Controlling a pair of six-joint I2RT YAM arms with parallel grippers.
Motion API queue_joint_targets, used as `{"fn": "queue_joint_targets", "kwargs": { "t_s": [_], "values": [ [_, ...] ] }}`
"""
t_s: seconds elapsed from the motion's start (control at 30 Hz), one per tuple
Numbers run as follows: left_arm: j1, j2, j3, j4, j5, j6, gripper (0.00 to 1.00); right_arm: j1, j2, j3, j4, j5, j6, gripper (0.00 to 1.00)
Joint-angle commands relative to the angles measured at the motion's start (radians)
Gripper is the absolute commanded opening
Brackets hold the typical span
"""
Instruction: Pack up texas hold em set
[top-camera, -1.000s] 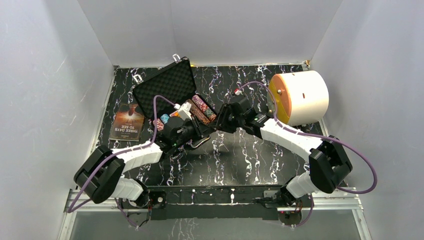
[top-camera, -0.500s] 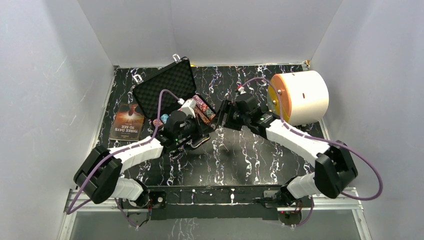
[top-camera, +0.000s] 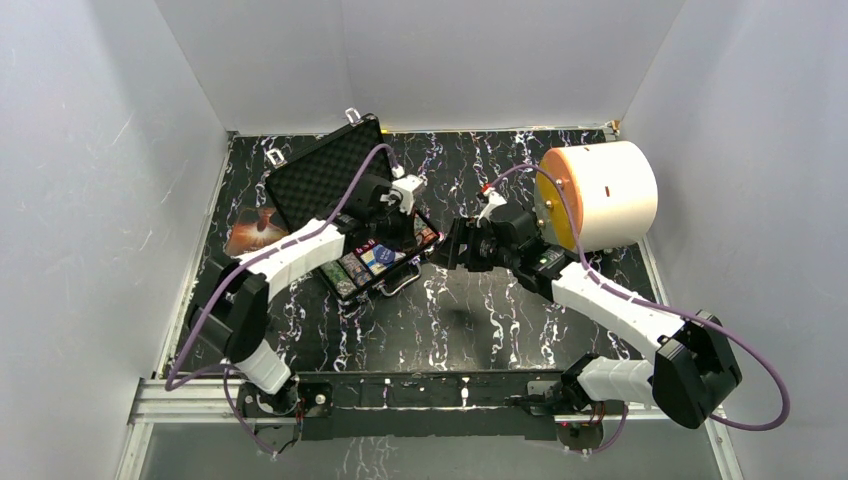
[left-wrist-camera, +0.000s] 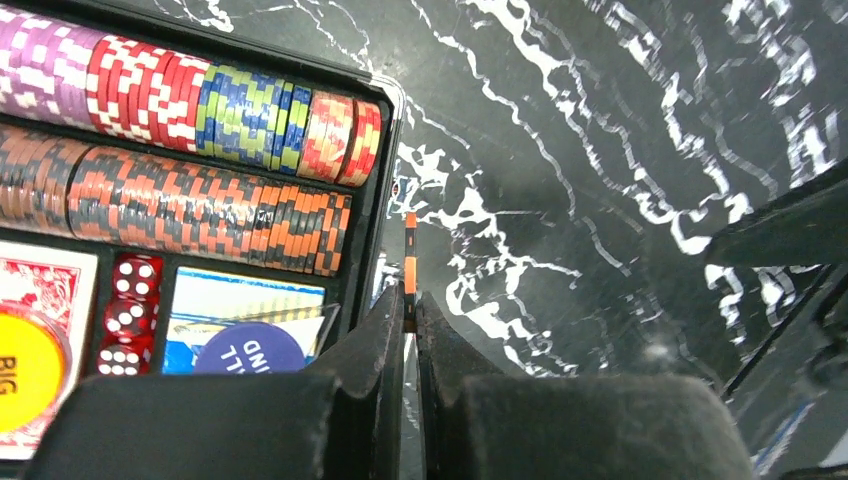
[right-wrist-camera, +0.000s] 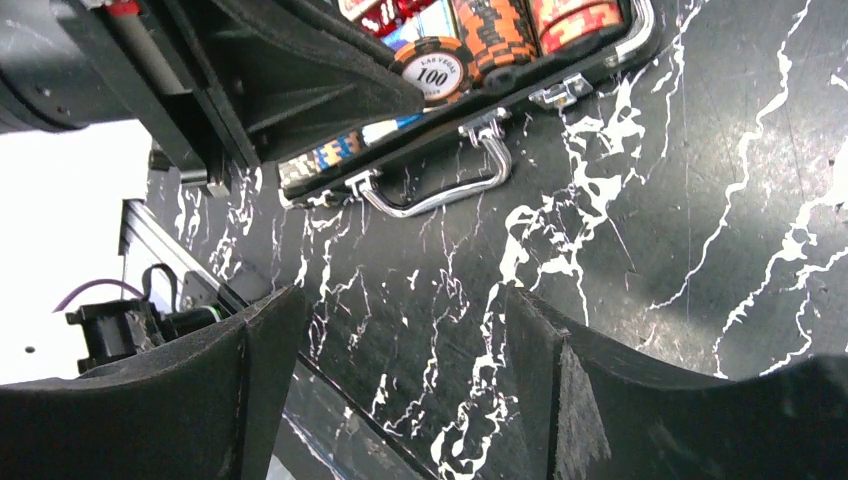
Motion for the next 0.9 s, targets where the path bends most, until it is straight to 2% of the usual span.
{"fn": "queue_joint_targets", "kwargs": {
  "t_s": [0.0, 0.13, 0.8, 0.83, 0.87],
  "values": [
    [0.001, 0.072, 0.122, -0.238, 0.036, 0.240, 0.00, 0.000, -0.022, -0.008, 0.036, -0.029, -0.024, 0.81],
    [0.001, 0.127, 0.179, -0.293, 0.014, 0.293, 0.00, 0.000, -0.027, -0.009, 0.027, -0.011, -0.022, 0.81],
    [-0.008, 0.243, 0.278, -0.317, -0.076, 0.353, 0.00, 0.000, 0.005, -0.002, 0.023, -0.005, -0.009, 0.81],
    [-0.012, 0.249, 0.279, -0.318, -0.085, 0.356, 0.02, 0.000, 0.008, -0.001, 0.023, -0.006, -0.008, 0.81],
    [-0.017, 0.256, 0.280, -0.320, -0.104, 0.358, 0.10, 0.000, 0.010, 0.000, 0.024, -0.008, -0.009, 0.81]
  ]
}}
